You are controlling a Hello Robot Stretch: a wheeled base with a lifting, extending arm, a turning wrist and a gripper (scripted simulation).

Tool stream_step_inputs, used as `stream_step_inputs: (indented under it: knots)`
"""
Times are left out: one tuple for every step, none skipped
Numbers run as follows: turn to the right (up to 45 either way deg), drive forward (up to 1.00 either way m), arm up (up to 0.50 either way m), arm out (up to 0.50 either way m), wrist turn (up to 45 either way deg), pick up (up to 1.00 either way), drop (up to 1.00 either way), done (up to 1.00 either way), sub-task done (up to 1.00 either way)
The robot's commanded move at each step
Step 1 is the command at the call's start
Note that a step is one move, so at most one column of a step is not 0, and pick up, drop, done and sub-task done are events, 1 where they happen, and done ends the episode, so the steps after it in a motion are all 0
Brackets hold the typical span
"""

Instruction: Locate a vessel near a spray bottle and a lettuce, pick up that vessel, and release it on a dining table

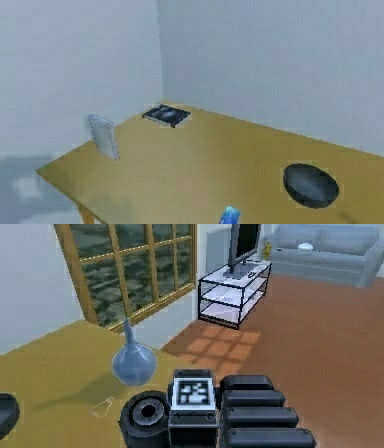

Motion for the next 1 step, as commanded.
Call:
stream_step_inputs:
  knots:
    - [45.0, 0.0, 0.0, 0.0, 0.0, 0.0, 0.0, 0.0, 0.0]
